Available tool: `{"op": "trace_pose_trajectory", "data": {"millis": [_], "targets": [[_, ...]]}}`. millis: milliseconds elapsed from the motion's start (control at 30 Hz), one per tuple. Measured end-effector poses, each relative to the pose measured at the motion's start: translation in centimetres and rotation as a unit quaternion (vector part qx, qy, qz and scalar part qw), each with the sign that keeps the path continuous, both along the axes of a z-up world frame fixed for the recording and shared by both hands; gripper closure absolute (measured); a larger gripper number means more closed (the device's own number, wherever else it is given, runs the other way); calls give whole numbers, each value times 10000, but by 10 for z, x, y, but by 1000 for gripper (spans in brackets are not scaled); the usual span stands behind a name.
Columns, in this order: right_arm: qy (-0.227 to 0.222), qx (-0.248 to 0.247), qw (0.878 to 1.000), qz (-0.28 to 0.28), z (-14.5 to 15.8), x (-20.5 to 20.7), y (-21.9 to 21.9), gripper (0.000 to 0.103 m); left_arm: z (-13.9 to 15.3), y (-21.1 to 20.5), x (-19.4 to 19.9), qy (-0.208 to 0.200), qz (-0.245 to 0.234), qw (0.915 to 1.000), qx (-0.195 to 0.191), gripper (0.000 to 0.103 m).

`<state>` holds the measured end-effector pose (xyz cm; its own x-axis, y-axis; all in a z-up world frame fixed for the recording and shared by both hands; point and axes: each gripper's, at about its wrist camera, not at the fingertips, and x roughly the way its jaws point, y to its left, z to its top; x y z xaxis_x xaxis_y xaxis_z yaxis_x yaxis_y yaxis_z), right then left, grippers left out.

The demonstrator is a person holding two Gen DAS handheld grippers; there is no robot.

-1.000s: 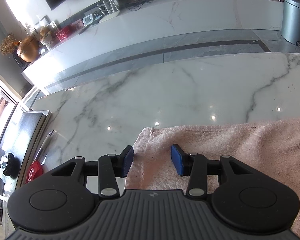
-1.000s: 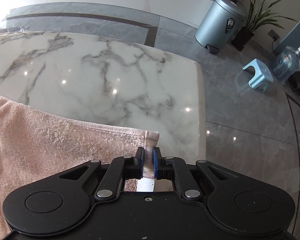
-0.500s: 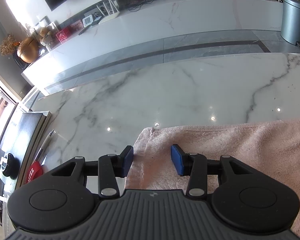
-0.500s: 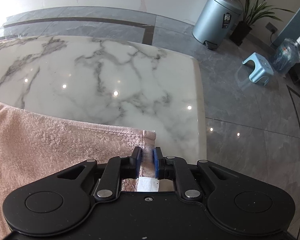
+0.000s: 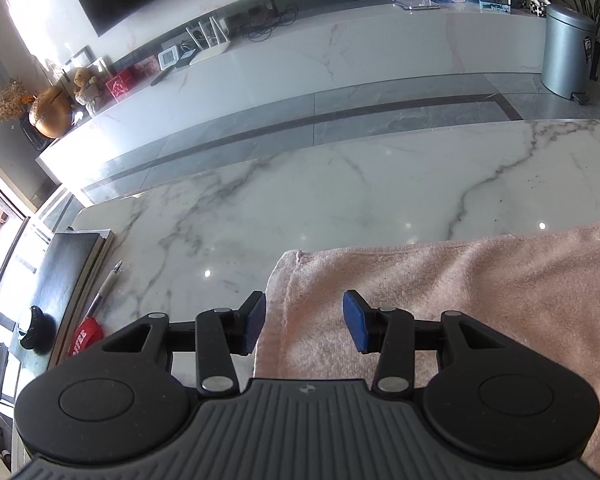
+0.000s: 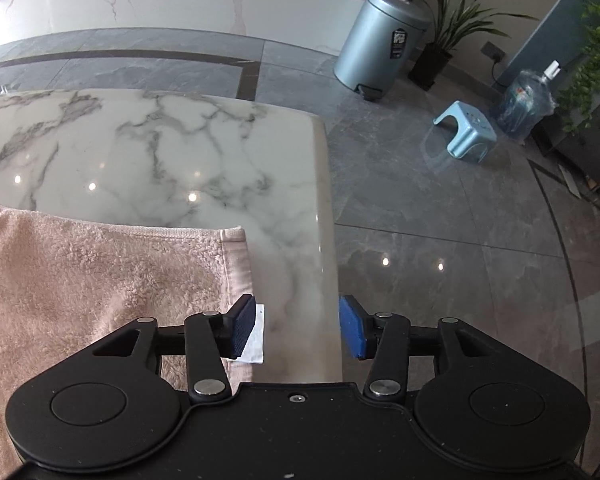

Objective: Fold towel

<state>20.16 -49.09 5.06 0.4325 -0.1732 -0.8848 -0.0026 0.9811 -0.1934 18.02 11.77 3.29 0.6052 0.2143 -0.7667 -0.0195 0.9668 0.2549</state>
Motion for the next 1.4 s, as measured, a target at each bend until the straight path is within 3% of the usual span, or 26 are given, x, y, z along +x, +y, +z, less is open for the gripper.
{"op": "trace_pose_trajectory", "data": {"millis": [233,467,633,667,1033,1400], "targets": [[121,500,9978,410,10,-72,22,58,8,-2,-57,144,-193,9994,-251,62],[454,700,9957,414,-4,-148,32,59,1,2,-112,371,-115,9978,-538,62],[573,940,9931,396,-20,-195,40,82,-8,4,-139,452,-107,9966,-688,62],[569,975,9928,398,-23,-202,41,82,-10,4,-142,465,-93,9964,-705,62],[519,927,9936,376,-39,-217,44,82,-36,1,-164,747,-19,9937,-830,62],[618,753,9952,104,-36,-233,4,85,-39,-26,-180,595,-119,9932,-992,64]]}}
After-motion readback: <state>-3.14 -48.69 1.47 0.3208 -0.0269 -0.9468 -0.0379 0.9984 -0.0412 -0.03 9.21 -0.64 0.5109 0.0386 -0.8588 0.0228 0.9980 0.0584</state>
